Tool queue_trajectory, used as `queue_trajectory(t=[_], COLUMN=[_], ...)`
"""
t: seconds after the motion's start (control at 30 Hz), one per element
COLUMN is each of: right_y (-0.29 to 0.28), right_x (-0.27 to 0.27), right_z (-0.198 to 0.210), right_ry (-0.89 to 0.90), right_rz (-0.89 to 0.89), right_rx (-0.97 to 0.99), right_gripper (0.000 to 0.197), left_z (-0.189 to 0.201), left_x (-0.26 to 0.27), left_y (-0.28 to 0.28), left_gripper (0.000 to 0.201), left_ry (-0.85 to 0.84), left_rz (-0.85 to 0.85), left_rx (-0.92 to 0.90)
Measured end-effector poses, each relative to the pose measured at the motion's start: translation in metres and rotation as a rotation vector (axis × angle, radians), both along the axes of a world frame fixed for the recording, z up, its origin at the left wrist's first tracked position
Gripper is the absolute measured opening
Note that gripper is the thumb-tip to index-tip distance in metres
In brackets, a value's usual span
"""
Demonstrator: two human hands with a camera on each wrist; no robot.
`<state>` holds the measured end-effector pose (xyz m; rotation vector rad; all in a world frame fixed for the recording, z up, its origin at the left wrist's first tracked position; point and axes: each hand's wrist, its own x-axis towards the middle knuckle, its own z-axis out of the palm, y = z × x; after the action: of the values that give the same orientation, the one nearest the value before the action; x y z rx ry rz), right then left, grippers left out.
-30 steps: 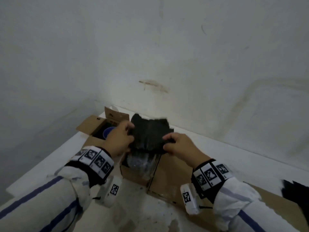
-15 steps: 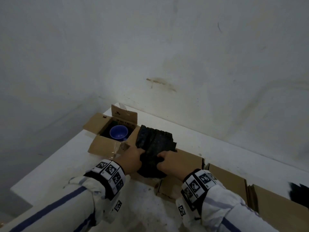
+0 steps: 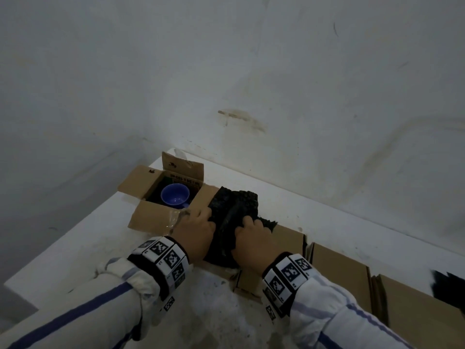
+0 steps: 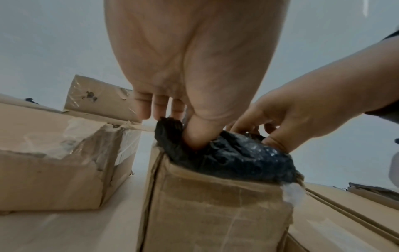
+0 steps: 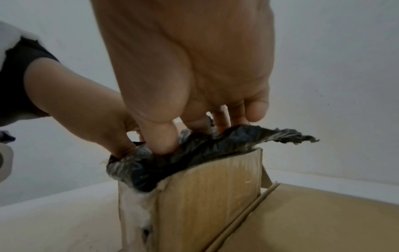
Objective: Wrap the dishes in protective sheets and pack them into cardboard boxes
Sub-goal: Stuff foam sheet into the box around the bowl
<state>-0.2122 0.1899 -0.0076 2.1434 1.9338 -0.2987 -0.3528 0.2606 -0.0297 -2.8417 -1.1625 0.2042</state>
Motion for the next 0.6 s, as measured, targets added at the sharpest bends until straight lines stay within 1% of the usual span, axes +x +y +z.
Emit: queue_trajectory(t=[0.07, 0.17, 0.27, 0.3, 0.37, 0.43, 0.5, 0.57, 0.6], right_y=[0.001, 0.007, 0.016, 0.02, 0.025, 0.028, 0.03, 0.031, 0.032], right_x=[0.003, 0.004, 0.004, 0.005, 0.009, 0.013, 0.015, 0.016, 0.017], right_z=[-0.002, -0.007, -0.008, -0.007, -0.006, -0.005, -0.006, -0.01, -0.011], right_ry=[-0.081, -0.14, -0.135, -0.119, -0.078, -0.039, -0.005, 0.002, -0.005], right_rz=[0.054, 0.107, 0.113, 0.109, 0.097, 0.083, 0.076, 0.09, 0.101], right_rx=[-0.015, -0.096, -0.162, -0.185, -0.202, -0.212, -0.228, -0.214, -0.199], right_gripper=[0.052, 0.066, 0.077, 0.078, 0.075, 0.07, 0.07, 0.073, 0.075], left_z=[0.002, 0.003, -0.001, -0.002, -0.002, -0.003, -0.004, -0.004, -0.005], left_x=[-0.001, 0.0, 0.004, 0.006, 0.01, 0.013, 0.015, 0.017, 0.018], left_y=[0.0, 0.001, 0.002, 0.001, -0.002, -0.006, -0.01, -0.01, -0.009], left_gripper=[0.031, 0.035, 0.035, 0.034, 0.034, 0.04, 0.049, 0.052, 0.054], left_ry=[0.021, 0.08, 0.088, 0.068, 0.042, 0.028, 0.014, -0.108, -0.193], left_rz=[-0.05, -0.135, -0.192, -0.189, -0.143, -0.098, -0.058, -0.094, -0.153], left_rx=[-0.014, -0.048, -0.113, -0.148, -0.196, -0.153, -0.094, -0.018, 0.004])
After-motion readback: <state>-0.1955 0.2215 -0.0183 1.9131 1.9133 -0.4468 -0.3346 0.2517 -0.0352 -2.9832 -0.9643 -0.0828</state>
